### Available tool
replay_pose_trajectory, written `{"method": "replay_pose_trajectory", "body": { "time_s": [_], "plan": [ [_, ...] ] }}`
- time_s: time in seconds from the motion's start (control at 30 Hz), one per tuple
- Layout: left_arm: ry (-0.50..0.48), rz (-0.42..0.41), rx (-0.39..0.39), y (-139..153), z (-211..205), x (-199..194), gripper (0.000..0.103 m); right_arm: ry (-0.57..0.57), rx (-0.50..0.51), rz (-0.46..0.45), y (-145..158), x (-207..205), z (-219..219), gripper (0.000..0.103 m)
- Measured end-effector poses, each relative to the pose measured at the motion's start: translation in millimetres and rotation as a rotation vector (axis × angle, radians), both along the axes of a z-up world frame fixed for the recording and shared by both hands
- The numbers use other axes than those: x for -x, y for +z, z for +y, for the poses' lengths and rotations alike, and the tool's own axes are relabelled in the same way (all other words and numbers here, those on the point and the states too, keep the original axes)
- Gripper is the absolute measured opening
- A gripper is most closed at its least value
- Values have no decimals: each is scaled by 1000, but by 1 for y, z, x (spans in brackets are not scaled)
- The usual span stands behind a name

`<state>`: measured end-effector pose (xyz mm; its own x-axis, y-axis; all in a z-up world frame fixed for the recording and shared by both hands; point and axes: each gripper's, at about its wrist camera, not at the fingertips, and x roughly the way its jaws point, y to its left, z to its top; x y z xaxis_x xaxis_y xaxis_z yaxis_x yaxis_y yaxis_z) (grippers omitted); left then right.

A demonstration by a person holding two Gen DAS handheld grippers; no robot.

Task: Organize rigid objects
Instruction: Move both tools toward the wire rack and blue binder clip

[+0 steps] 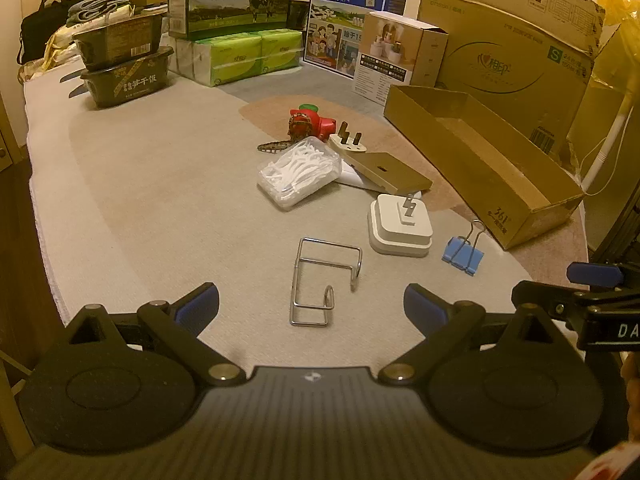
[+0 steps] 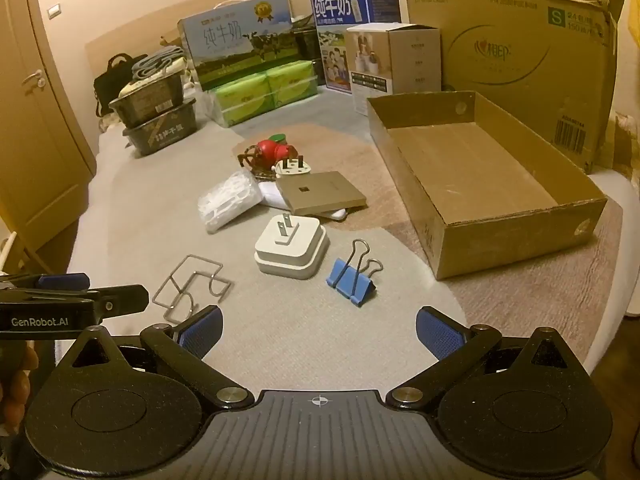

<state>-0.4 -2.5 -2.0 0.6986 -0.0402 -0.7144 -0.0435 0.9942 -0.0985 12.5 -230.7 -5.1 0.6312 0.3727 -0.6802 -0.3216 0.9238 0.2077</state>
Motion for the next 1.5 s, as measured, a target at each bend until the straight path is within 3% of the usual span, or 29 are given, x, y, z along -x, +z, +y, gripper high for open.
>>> {"method": "replay_pose_trajectory", "body": {
  "time_s": [1.5],
  "plan": [
    [-11, -1, 2, 0, -1, 0, 97, -5, 1, 5, -2, -7, -1, 102]
  ]
}}
